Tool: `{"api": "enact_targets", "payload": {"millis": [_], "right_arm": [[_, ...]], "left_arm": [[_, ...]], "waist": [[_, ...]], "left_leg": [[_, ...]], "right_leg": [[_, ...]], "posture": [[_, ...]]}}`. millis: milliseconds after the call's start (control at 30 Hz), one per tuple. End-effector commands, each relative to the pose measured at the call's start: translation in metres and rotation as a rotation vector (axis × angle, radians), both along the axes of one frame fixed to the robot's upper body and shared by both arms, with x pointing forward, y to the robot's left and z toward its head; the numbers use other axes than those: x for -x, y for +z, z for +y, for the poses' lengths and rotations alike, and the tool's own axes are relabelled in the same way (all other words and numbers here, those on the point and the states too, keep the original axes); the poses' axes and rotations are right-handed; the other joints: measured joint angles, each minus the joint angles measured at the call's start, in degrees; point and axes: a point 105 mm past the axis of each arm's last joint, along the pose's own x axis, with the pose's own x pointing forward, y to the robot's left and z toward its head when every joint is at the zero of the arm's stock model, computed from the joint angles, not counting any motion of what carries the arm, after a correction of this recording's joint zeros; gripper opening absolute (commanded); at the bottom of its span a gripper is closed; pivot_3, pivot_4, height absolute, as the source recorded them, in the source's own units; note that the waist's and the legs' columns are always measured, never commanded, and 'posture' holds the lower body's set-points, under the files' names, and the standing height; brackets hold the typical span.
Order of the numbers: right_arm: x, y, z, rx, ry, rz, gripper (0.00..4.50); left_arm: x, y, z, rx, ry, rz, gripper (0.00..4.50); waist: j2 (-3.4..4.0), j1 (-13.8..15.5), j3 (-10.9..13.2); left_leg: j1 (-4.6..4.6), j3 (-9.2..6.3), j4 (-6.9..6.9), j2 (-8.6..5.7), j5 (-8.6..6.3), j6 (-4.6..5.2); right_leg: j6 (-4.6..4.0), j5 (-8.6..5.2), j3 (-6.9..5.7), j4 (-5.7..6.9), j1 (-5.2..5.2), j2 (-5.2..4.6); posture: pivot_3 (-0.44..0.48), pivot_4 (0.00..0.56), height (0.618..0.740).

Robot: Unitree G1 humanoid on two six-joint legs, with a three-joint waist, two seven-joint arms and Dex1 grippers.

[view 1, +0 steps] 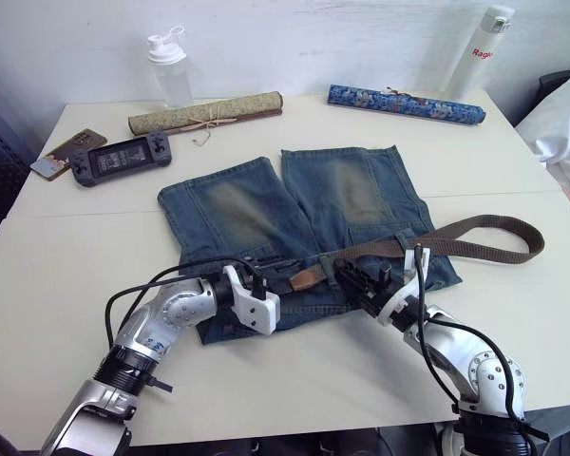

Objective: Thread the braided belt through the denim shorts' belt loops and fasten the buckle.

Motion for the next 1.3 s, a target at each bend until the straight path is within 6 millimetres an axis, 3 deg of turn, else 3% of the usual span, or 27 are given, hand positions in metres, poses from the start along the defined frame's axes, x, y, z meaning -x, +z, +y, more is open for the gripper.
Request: {"api": "enact_targets", "payload": {"millis": [33,200,267,300,533,567,633,733,833,867,967,1067,1300], "right_arm": [[0.006,0.016,0.004,-0.016,0.023,-0.067,0.00],[0.006,0.016,0.004,-0.008,0.028,-0.065,0.00],[0.007,0.014,0.005,0.008,0.033,-0.062,0.00],[0.007,0.013,0.005,0.009,0.029,-0.054,0.00],[0.006,0.019,-0.002,-0.021,-0.008,-0.042,0.00],[0.006,0.021,-0.006,-0.027,-0.029,-0.040,0.77],[0.010,0.027,-0.014,-0.031,-0.052,-0.061,1.33],[0.019,0.034,-0.028,0.063,-0.075,-0.107,2.82],[0.030,0.043,-0.036,0.273,-0.053,-0.212,4.27],[0.035,0.048,-0.034,0.393,-0.022,-0.286,4.46],[0.047,0.051,-0.029,0.642,0.060,-0.433,4.46],[0.060,0.019,-0.027,1.029,0.222,-0.500,4.46],[0.044,-0.014,-0.050,1.210,0.136,-0.452,4.46]], "left_arm": [[0.002,0.004,-0.001,0.008,-0.025,-0.020,0.56],[0.000,0.007,-0.002,0.020,-0.024,-0.034,0.56],[0.001,0.008,-0.004,0.023,-0.029,-0.038,0.07],[0.002,0.008,-0.004,0.025,-0.033,-0.039,0.03],[0.001,0.009,-0.005,0.027,-0.033,-0.044,0.03],[0.001,0.008,-0.005,0.026,-0.031,-0.043,0.00],[0.002,0.008,-0.005,0.027,-0.029,-0.042,0.00],[0.001,0.008,-0.005,0.030,-0.024,-0.040,0.00],[0.001,0.009,-0.004,0.033,-0.022,-0.037,0.00],[0.001,0.009,-0.005,0.034,-0.022,-0.036,0.00],[0.001,0.009,-0.005,0.036,-0.022,-0.034,0.00],[0.001,0.010,-0.007,0.047,-0.025,-0.025,0.00],[0.003,0.009,-0.009,0.052,-0.032,-0.021,0.00]], "waist": [[0.00,0.0,0.0],[0.00,0.0,0.0],[0.00,0.0,0.0],[0.00,0.0,0.0],[0.00,0.1,0.0],[0.00,0.1,0.0],[0.00,0.1,0.0],[0.00,0.2,0.0],[0.00,0.2,0.0],[0.04,0.2,0.0],[0.06,0.1,0.0],[0.07,0.3,0.0],[-0.19,0.6,0.1]], "left_leg": [[0.00,0.00,0.00,0.00,0.00,0.00],[0.00,0.00,0.00,0.00,0.00,0.00],[0.00,0.00,0.00,0.00,0.00,0.00],[0.00,0.00,0.00,0.00,0.00,0.00],[0.00,0.00,0.00,0.00,0.00,0.00],[0.00,0.00,0.00,0.00,0.00,0.00],[0.00,0.00,0.00,0.00,0.00,0.00],[-0.01,-0.01,0.00,-0.01,0.00,0.00],[-0.01,0.00,0.03,-0.04,-0.09,0.17],[-0.01,0.01,0.05,-0.04,-0.11,0.19],[0.00,0.01,0.02,-0.01,-0.12,0.21],[0.02,-0.01,-0.05,0.00,-0.08,0.14],[0.03,-0.01,0.11,-0.06,0.06,-0.03]], "right_leg": [[0.00,0.00,0.00,0.00,0.00,0.00],[0.00,0.00,-0.01,0.00,0.00,0.00],[0.00,0.00,-0.01,0.00,0.00,0.00],[0.00,0.00,-0.01,0.00,0.00,0.00],[0.00,0.00,-0.01,0.00,0.00,0.00],[0.00,0.00,-0.01,0.00,0.00,0.00],[0.00,0.00,-0.01,0.00,0.00,0.00],[0.01,0.00,-0.01,0.00,0.01,0.00],[0.02,0.01,0.00,-0.10,0.02,-0.05],[0.02,0.01,0.00,-0.08,0.01,-0.06],[0.02,0.01,0.00,-0.10,-0.01,-0.04],[0.01,0.00,-0.03,-0.10,-0.03,0.01],[0.05,0.02,-0.06,-0.09,0.08,-0.04]], "posture": [[0.000,0.150,0.717],[0.000,0.150,0.717],[0.000,0.150,0.717],[0.000,0.150,0.717],[0.000,0.150,0.717],[0.000,0.150,0.717],[0.000,0.150,0.717],[0.000,0.150,0.717],[0.000,0.150,0.717],[0.000,0.150,0.717],[0.000,0.150,0.717],[0.000,0.150,0.717],[0.000,0.150,0.717]]}}
